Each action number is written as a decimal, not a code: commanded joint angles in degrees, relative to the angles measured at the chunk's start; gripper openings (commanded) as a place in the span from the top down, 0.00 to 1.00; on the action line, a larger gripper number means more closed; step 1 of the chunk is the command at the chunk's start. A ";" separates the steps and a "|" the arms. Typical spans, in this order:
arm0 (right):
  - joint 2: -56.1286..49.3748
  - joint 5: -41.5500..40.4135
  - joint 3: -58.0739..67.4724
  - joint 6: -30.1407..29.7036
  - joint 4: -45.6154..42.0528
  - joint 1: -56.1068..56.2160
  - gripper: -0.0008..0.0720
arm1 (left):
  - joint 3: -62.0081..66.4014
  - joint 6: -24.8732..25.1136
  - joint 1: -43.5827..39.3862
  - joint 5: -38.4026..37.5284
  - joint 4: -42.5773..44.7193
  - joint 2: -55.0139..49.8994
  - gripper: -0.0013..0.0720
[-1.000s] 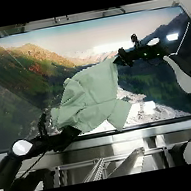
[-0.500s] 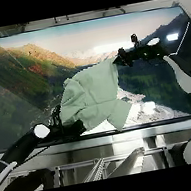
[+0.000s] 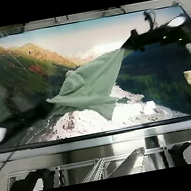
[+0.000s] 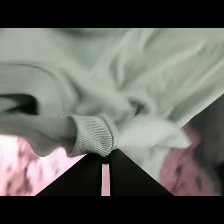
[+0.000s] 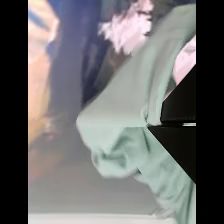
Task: Fold the shirts.
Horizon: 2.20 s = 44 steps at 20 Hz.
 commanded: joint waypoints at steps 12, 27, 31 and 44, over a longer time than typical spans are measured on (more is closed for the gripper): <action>65.59 -11.54 0.04 -10.40 -15.58 -6.16 0.96 | 67.95 10.84 30.64 -23.98 -7.78 2.69 0.94; 14.60 -18.56 -16.39 -5.99 -20.41 -1.44 0.96 | 45.92 16.04 18.64 -31.65 -1.14 -44.68 0.95; 3.80 -23.54 -15.54 -9.66 -7.13 -1.18 0.28 | 51.91 19.50 21.75 -25.81 -3.17 -59.04 0.42; 19.80 5.33 -40.81 -10.99 -11.96 -12.55 0.48 | 33.03 21.86 42.16 -41.94 12.46 -49.64 0.46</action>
